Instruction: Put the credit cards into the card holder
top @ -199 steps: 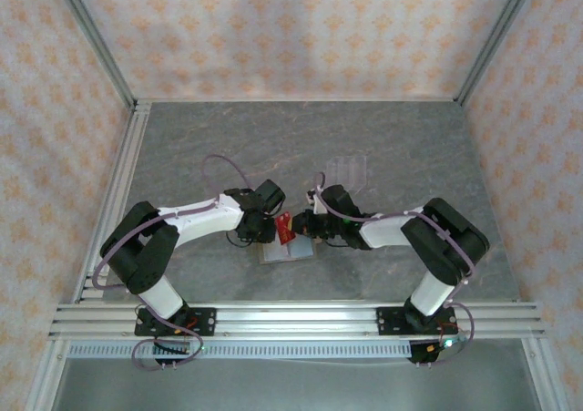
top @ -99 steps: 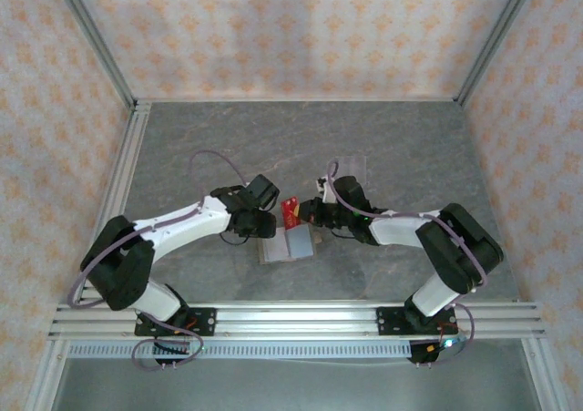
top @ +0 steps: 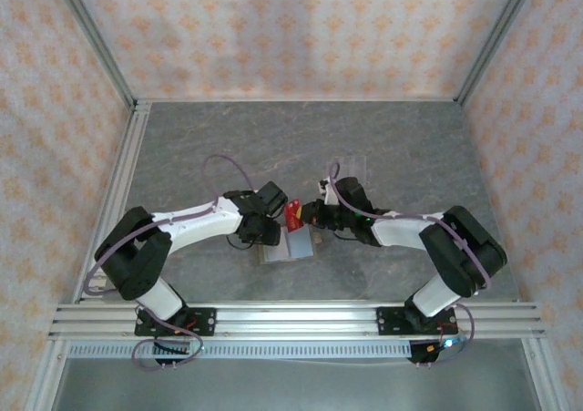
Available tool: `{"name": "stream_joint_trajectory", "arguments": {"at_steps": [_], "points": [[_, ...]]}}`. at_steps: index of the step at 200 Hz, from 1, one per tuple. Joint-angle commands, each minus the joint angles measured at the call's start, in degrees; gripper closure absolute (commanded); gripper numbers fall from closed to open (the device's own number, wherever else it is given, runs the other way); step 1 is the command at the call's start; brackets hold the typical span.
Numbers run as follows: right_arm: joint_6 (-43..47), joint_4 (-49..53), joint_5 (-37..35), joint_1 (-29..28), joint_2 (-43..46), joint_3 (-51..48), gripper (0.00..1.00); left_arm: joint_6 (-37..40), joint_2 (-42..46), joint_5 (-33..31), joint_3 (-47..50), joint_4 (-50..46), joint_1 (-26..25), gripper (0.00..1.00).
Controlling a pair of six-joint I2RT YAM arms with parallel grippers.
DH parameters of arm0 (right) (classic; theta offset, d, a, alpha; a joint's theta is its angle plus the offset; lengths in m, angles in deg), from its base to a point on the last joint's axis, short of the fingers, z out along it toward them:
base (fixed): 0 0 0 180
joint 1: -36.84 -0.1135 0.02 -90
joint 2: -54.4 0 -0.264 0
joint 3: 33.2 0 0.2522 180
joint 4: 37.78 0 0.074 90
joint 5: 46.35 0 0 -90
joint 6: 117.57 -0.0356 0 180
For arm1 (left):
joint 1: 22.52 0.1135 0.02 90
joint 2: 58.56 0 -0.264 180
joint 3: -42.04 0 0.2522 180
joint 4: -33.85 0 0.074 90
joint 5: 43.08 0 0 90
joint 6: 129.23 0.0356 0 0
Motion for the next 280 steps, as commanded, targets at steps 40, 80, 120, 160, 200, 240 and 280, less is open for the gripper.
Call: {"name": "stream_joint_trajectory", "arguments": {"at_steps": [40,80,120,160,200,240,280], "points": [[2.5,2.0,-0.4,0.2,1.1,-0.6,1.00,-0.1,-3.5,-3.9,-0.7,-1.0,-0.4,0.57],[2.8,1.9,0.1,0.1,0.2,-0.9,1.00,-0.7,-5.5,-4.4,0.3,-0.8,-0.4,0.63],[2.6,1.1,0.7,-0.3,-0.4,-0.9,1.00,-1.4,-7.0,-4.3,0.2,-0.8,-0.4,0.69],[1.8,-1.2,1.3,-1.9,-3.3,-0.4,1.00,-2.3,-8.0,-3.2,-0.1,-0.4,-0.4,0.74],[0.8,-5.0,1.2,-3.2,-7.0,0.2,1.00,-2.3,-8.1,-3.4,-0.8,-1.0,-0.4,0.74],[-0.4,-7.4,1.2,-3.4,-9.1,0.7,1.00,-2.2,-8.4,-3.5,-1.2,-1.3,-0.4,0.74],[-0.7,-8.1,0.1,-3.9,-9.2,-0.3,1.00,-2.3,-8.2,-3.4,-1.1,-1.1,-0.4,0.74]]}}
